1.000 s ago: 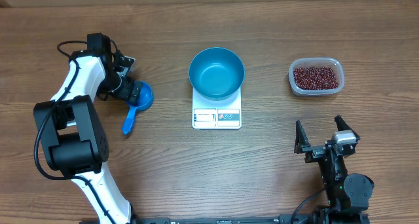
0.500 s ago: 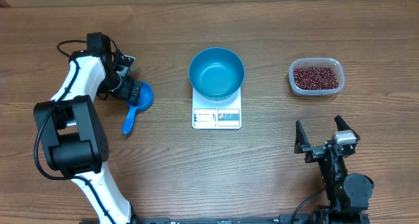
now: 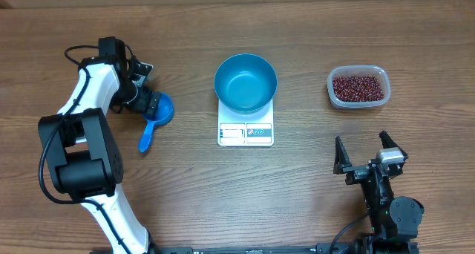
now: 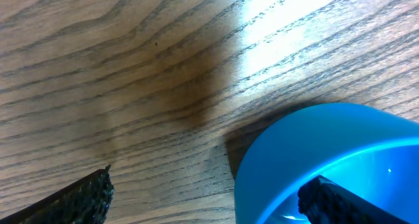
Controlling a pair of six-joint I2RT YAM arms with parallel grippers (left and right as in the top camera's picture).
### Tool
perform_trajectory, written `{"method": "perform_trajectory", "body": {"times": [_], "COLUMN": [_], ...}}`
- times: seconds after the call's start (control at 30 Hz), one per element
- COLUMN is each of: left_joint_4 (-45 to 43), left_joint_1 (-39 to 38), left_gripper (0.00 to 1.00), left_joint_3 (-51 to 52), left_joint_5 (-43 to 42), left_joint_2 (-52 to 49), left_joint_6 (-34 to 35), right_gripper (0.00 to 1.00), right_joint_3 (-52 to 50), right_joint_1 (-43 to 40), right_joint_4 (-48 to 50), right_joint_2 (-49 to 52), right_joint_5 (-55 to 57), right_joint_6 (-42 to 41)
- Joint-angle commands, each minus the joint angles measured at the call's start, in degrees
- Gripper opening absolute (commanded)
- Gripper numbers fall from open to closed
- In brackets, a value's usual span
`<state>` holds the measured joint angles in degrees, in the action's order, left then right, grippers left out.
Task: Scoop item into bowl and weigh 150g on scale
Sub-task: 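Lower the left gripper and close it on the blue scoop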
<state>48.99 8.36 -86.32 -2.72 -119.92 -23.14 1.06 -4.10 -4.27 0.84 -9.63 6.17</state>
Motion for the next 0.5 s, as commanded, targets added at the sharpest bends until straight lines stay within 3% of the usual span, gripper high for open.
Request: {"method": "perform_trajectory", "body": {"times": [0.0,0.13,0.23,0.47], "left_joint_4": [-0.2,-0.2,-0.4,-1.6], "left_joint_1": [0.2,0.2,0.2,0.2], "left_gripper": [0.93,0.93,1.0,0.99], "left_joint_3": [0.0,0.1,0.5,1.7], "left_joint_5": [0.1,0.1,0.2,0.1], "left_joint_2": [-0.7,-0.7,-0.7,-0.7], "left_joint_6": [-1.3,-1.3,-1.3,-1.3], "right_gripper": [1.0,1.0,1.0,1.0], "right_joint_3": [-0.6,-0.6,-0.6,-0.6], "right_joint_1": [-0.2,-0.2,-0.2,-0.2], "right_joint_4": [0.3,0.3,0.3,0.3], "right_joint_2": [-0.7,-0.7,-0.7,-0.7], "right_joint_5": [0.5,0.5,0.5,0.5], "right_joint_6": [-0.1,-0.1,-0.1,-0.1]}}
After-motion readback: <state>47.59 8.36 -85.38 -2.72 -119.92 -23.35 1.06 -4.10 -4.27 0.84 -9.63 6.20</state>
